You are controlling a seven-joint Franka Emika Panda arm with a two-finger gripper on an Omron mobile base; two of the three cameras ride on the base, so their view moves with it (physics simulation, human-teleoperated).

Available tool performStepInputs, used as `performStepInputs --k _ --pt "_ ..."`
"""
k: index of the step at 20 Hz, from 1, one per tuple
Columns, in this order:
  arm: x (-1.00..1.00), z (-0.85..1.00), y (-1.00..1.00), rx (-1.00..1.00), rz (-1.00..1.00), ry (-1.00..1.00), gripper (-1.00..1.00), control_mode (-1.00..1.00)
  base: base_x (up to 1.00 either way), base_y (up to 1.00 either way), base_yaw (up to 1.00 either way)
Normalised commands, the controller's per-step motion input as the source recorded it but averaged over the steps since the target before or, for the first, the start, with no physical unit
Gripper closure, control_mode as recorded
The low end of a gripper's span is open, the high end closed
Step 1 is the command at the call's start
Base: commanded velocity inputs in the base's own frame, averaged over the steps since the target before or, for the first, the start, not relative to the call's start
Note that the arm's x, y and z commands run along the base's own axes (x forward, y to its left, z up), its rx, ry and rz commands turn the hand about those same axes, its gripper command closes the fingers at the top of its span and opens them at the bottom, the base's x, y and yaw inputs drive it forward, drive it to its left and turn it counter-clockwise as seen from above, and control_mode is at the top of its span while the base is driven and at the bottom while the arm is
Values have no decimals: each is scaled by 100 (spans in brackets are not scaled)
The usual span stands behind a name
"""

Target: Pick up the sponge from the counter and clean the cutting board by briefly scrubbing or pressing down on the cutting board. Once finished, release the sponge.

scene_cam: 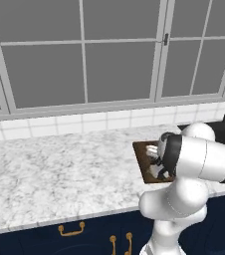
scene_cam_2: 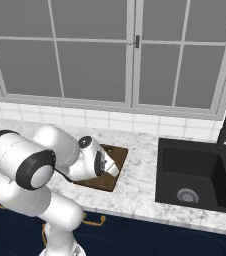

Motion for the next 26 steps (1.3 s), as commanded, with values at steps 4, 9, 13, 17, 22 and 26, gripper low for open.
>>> performStepInputs --k 4,9,13,17,22,26 --pt "-22 89 -43 21 2 -5 100 -100 0 0 0" --pt "-25 100 -42 33 5 -10 100 -100 0 0 0" --pt "-29 100 -31 32 4 -7 100 -100 0 0 0" --pt "-67 100 8 39 2 17 100 -100 0 0 0" --pt "-99 75 44 30 6 10 100 -100 0 0 0" --pt "-97 51 60 25 6 0 100 -100 0 0 0"
